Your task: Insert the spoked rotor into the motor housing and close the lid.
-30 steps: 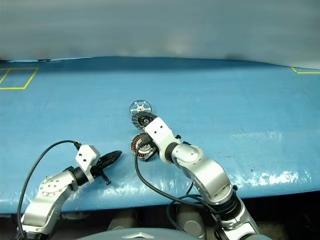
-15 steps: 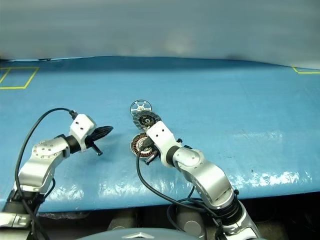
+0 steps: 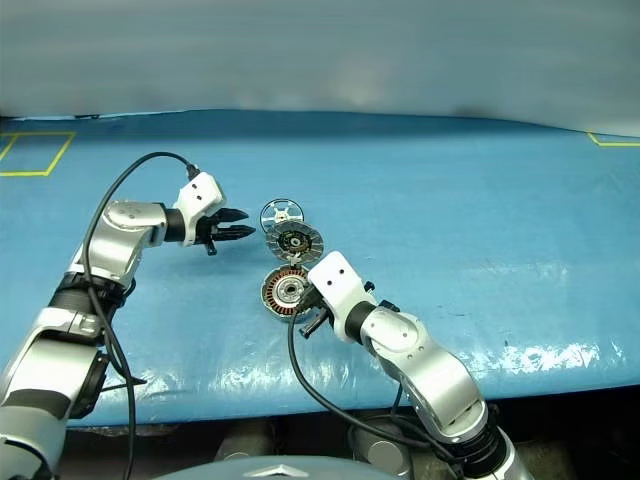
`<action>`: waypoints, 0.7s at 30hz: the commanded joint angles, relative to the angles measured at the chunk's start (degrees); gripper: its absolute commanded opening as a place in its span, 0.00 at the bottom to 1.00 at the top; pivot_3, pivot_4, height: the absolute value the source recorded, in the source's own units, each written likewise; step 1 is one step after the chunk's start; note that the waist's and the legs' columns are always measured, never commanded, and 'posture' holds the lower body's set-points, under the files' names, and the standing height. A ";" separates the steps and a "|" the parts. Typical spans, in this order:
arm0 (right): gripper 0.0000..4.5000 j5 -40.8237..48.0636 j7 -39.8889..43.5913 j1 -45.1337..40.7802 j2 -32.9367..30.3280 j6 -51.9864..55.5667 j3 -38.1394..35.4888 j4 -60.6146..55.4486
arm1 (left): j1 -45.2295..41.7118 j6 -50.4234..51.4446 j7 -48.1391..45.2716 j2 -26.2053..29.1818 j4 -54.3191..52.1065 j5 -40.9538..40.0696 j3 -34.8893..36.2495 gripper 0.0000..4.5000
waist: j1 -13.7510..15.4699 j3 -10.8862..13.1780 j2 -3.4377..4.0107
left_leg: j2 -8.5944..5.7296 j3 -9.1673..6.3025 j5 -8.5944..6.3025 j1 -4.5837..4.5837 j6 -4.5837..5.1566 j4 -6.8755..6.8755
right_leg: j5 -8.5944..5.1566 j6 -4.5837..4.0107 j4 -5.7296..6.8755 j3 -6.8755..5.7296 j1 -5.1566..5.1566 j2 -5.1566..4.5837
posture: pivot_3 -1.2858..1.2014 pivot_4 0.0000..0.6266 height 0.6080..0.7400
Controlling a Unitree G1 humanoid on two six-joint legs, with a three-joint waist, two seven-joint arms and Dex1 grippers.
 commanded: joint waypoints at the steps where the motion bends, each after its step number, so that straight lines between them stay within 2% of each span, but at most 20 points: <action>1: 0.00 -0.47 -0.89 0.56 0.79 -1.94 -0.25 -1.42 | -4.65 -6.29 -1.53 -1.14 5.11 2.59 -0.95 0.64 | -0.03 0.00 0.00 | 0.00 0.00 0.00 0.00 0.00 0.01 | 0.00 0.00 0.01 0.00 0.00 0.01 | 0.52 0.24 1.00; 11: 0.00 -1.09 -1.75 0.76 1.57 -2.75 0.10 -0.63 | -14.60 -15.93 -1.47 -6.03 18.54 11.05 -5.54 0.64 | 0.14 0.01 -0.02 | -0.03 -0.01 -0.01 -0.04 0.02 0.14 | 0.04 0.04 0.03 0.02 0.05 0.00 | 0.52 0.24 1.00; 21: 0.00 -2.00 -2.41 1.23 2.19 -3.09 0.24 -0.21 | -18.30 -20.75 -0.30 -9.36 27.29 16.06 -7.32 0.64 | 0.02 0.01 -0.03 | -0.03 -0.02 -0.03 -0.03 0.07 0.27 | 0.06 0.07 0.08 0.03 0.10 0.01 | 0.52 0.24 1.00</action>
